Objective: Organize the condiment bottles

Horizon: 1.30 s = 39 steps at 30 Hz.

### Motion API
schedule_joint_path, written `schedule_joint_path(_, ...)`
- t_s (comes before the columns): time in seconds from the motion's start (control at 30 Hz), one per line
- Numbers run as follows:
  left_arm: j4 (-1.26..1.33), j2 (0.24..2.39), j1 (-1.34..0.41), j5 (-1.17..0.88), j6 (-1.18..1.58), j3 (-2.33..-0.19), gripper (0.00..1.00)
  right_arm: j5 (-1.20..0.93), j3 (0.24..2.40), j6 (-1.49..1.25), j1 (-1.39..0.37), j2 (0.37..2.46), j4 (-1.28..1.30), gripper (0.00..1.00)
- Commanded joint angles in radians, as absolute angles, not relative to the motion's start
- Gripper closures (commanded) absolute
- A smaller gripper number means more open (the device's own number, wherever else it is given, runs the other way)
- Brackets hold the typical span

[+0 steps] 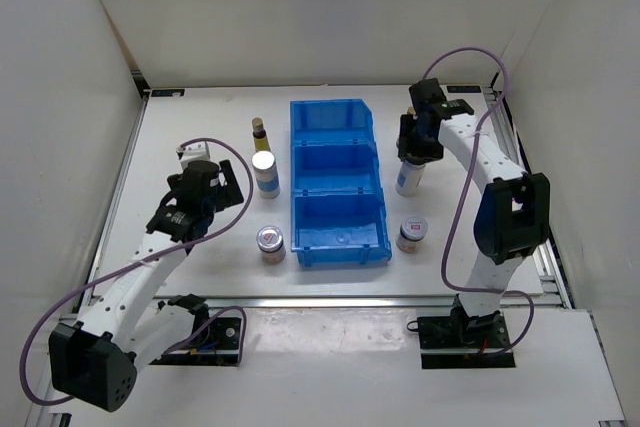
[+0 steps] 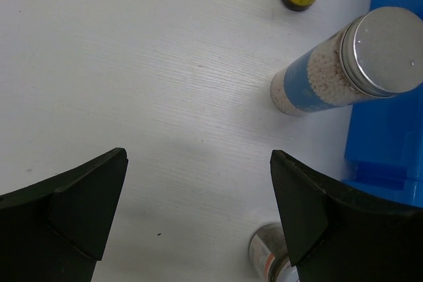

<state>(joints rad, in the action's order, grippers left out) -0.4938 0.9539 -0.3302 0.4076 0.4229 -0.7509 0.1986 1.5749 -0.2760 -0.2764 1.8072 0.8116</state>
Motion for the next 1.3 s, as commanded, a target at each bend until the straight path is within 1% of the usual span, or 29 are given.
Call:
schedule_joint_path(0.0,-0.495,0.939,-0.328,0.44,0.408,-0.792,0.0,0.193,1.611,-0.272,-0.282,1.796,0.837,0.52)
schedule_joint_path(0.03,-0.495,0.939,-0.328,0.44,0.408,-0.792,0.0,0.193,1.611,-0.272,-0.282,1.775,0.838,0.57)
schedule_joint_path(0.07,-0.495,0.93,-0.328,0.44,0.408,-0.792,0.0,0.202,1.611,-0.272,-0.282,1.764,0.847,0.68)
schedule_joint_path(0.13,-0.495,0.93,-0.328,0.449,0.399,-0.792,0.0,0.218,1.647,-0.272,-0.293,1.724,0.857,0.77)
schedule_joint_path(0.17,-0.495,0.93,-0.328,0.449,0.399,-0.801,0.0,0.218,1.661,-0.272,-0.293,1.709,0.857,0.86)
schedule_joint_path(0.23,-0.495,0.92,-0.328,0.46,0.388,-0.801,0.0,0.228,1.707,-0.272,-0.317,1.668,0.857,0.91)
schedule_joint_path(0.27,-0.495,0.92,-0.328,0.46,0.388,-0.801,0.0,0.241,1.723,-0.272,-0.327,1.657,0.867,0.96)
schedule_joint_path(0.33,-0.495,0.92,-0.328,0.469,0.388,-0.81,0.0,0.252,1.765,-0.262,-0.347,1.646,0.888,1.0)
schedule_joint_path(0.47,-0.495,0.92,-0.328,0.469,0.379,-0.81,0.0,0.25,1.85,-0.262,-0.356,1.646,0.939,1.0)
schedule_joint_path(0.63,-0.495,0.931,-0.328,0.469,0.388,-0.819,0.0,0.158,1.884,-0.242,-0.365,1.623,0.917,1.0)
schedule_joint_path(0.67,-0.495,0.942,-0.328,0.469,0.388,-0.819,0.0,0.122,1.884,-0.242,-0.376,1.623,0.917,1.0)
schedule_joint_path(0.77,-0.495,0.942,-0.328,0.469,0.388,-0.828,0.0,0.112,1.905,-0.242,-0.434,1.643,0.917,1.0)
schedule_joint_path(0.93,-0.495,0.962,-0.328,0.469,0.379,-0.867,0.0,0.121,1.895,-0.252,-0.512,1.687,0.908,1.0)
schedule_joint_path(1.27,-0.495,0.989,-0.337,0.45,0.37,-0.919,0.0,0.152,1.789,-0.284,-0.541,1.761,0.877,1.0)
